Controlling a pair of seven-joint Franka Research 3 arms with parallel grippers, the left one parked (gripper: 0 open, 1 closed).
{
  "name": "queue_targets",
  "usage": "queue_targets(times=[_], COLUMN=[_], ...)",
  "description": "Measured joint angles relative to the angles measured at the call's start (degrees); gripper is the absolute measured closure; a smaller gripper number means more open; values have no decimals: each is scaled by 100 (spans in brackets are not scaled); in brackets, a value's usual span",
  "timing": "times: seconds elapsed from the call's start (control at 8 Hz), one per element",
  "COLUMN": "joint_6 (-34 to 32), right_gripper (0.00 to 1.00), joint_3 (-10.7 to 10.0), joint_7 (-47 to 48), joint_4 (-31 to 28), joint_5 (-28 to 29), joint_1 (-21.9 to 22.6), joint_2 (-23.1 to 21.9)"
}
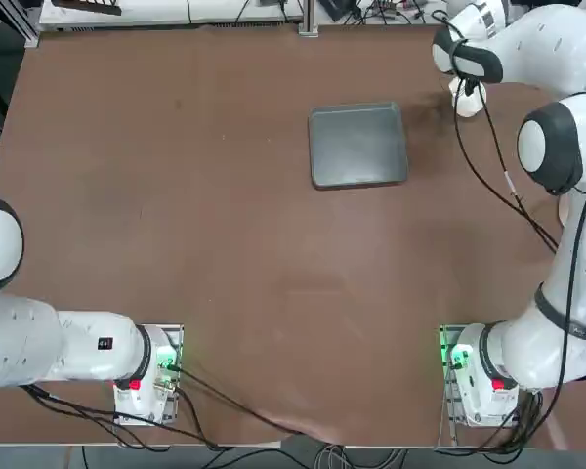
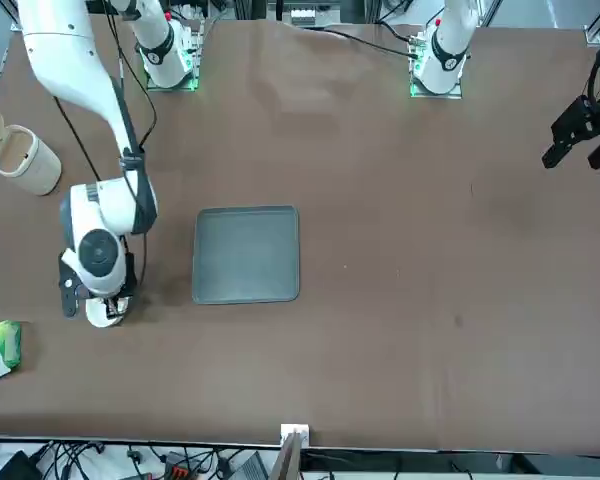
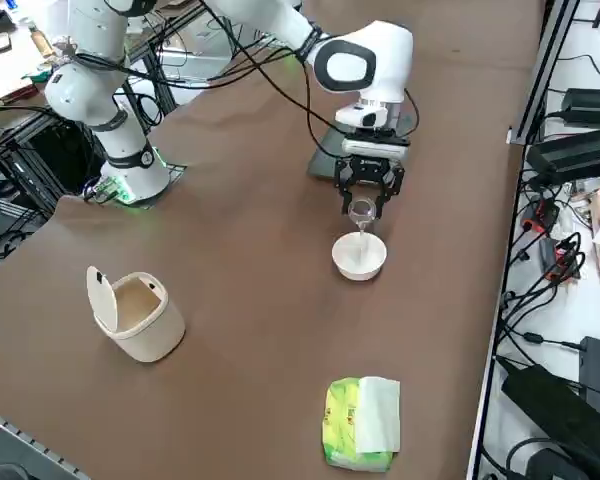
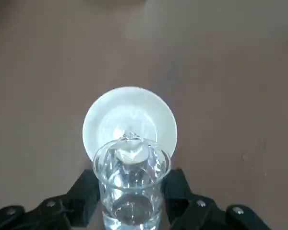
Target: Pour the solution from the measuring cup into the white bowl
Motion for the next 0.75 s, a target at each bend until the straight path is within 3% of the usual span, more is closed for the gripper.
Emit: queue_targets(times=[0.75], joint_6=[-1], right_gripper=[26], joint_3=[-28], joint_7=[-2070], joint_4=[75], joint_5=[2199], joint_1=[-647], joint_2=[-205])
